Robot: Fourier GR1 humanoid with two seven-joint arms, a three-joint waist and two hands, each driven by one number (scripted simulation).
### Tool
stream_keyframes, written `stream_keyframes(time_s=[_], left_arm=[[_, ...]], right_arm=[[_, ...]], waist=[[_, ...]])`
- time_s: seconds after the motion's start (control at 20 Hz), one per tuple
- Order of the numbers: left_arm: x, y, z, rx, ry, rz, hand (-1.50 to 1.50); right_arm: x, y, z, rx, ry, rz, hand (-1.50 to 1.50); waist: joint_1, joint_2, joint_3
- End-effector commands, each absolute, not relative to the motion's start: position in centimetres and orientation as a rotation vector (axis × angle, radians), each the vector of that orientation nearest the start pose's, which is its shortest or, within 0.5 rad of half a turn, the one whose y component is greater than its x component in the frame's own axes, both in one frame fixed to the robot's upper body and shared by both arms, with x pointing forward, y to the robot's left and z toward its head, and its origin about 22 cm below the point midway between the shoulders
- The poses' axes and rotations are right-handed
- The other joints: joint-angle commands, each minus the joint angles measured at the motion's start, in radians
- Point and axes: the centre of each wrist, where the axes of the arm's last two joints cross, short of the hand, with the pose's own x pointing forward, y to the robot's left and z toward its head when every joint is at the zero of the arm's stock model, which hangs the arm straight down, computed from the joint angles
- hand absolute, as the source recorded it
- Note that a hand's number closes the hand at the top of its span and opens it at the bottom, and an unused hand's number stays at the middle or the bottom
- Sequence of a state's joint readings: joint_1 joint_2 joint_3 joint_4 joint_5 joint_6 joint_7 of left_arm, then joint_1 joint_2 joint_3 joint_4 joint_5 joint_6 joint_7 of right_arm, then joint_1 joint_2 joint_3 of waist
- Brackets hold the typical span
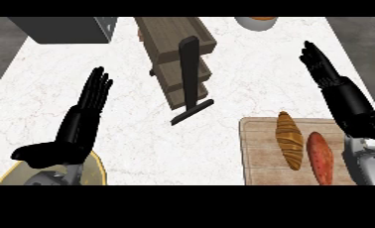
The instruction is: Pick the sweet potato from the cutting board and place it in the tiered basket
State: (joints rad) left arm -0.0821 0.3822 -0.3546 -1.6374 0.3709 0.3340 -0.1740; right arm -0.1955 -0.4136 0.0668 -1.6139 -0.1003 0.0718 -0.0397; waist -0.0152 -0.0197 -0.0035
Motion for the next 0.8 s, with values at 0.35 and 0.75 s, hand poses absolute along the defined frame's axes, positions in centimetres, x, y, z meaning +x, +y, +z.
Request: stream_keyframes(time_s=[0.35, 0.75], left_arm=[[24.9, 23.7, 2.5, 0.175, -1.693, -0.075, 0.00], [26.4, 23.4, 3.8, 0.199, -1.674, -0.080, 0.00]], right_arm=[[24.8, -42.8, 4.6, 0.019, -1.733, -0.109, 1.50], [22.2, -45.5, 1.7, 0.836, -1.771, -0.079, -1.50]], waist=[[-0.005, 0.046, 0.012], [-0.009, 0.025, 0.011]])
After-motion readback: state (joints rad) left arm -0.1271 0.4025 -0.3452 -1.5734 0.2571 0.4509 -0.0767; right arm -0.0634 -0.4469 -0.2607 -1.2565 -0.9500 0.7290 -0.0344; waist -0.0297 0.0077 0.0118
